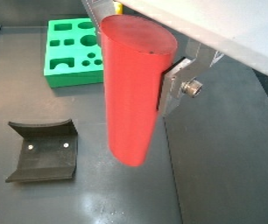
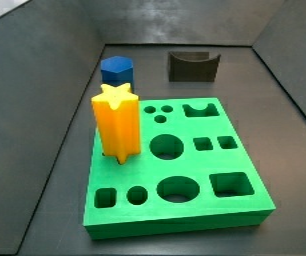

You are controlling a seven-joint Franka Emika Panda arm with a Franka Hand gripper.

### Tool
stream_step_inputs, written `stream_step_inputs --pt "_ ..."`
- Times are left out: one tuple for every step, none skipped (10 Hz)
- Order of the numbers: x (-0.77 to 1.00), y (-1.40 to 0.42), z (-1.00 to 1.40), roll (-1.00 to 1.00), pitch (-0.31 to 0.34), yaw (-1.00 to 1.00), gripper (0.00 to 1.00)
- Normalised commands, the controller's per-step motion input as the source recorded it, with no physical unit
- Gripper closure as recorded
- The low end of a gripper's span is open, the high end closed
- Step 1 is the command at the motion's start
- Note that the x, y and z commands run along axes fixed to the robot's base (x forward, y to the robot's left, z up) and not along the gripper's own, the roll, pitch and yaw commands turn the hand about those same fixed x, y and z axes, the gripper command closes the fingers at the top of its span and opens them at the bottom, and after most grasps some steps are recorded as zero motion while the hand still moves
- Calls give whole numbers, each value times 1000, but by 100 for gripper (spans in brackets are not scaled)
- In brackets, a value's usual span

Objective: Pick up the oval object. Move up. Move to above the board. Insert the oval object.
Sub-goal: Move to above the board.

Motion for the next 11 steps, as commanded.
stream_step_inputs --pt "170 -1000 84 -65 38 1000 100" --pt "170 -1000 91 -49 43 1000 100" --pt "174 -1000 93 -70 37 1000 100" --pt "178 -1000 92 -60 37 1000 100" --pt "179 -1000 93 -50 41 1000 100" --pt "188 -1000 98 -47 55 1000 100" --pt "198 -1000 99 -38 68 1000 100" --pt "206 -1000 99 -15 87 1000 100" --pt "213 -1000 102 -12 107 1000 100" --pt "236 -1000 107 8 119 628 100" --pt "240 -1000 110 24 111 480 100"
